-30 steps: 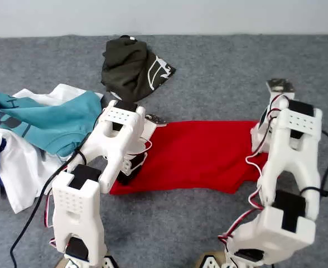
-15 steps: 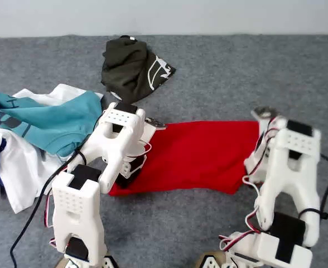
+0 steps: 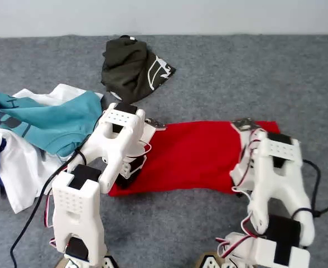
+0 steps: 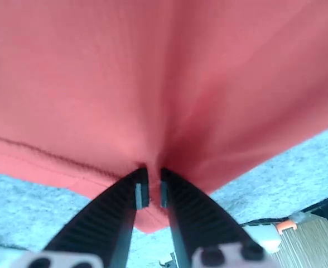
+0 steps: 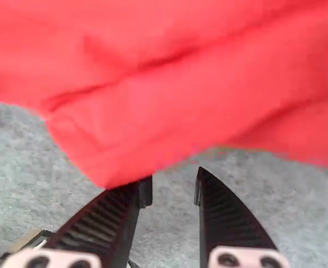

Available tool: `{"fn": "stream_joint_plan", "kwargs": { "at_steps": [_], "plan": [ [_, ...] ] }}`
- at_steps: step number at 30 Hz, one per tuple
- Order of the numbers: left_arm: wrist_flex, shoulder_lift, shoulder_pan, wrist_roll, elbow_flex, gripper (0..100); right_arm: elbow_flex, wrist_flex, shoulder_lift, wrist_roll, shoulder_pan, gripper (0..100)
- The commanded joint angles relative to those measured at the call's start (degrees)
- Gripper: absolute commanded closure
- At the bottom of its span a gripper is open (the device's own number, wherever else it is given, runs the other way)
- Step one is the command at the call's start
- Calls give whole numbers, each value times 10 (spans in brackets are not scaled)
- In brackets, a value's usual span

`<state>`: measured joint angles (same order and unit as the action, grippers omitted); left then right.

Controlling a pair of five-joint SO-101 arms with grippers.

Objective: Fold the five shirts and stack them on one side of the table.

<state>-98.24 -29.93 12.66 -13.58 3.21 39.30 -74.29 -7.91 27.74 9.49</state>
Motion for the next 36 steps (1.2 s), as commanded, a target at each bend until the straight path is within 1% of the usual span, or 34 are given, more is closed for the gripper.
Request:
{"fn": "stream_joint_plan", "kwargs": {
  "at_steps": [1,7,11,15,26,29,34,36],
  "plan": [
    [-1,3,5,-4,1,952,-2,18,-25,-15,-31,873],
    [-1,3,4,-4,1,952,-13,36,-26,-40,-51,873],
    [-1,3,4,-4,1,952,-39,31,-26,-55,-60,874],
    [-1,3,4,-4,1,952,-68,33,-26,-55,-61,874],
    [0,2,4,-4,1,952,-103,106,-21,-91,-61,874],
    [0,2,5,-4,1,952,-103,123,-21,-107,-77,874],
    [0,2,5,-4,1,952,-102,154,-21,-109,-130,874],
    [0,2,5,-4,1,952,-103,169,-22,-107,-138,874]
  ]
}}
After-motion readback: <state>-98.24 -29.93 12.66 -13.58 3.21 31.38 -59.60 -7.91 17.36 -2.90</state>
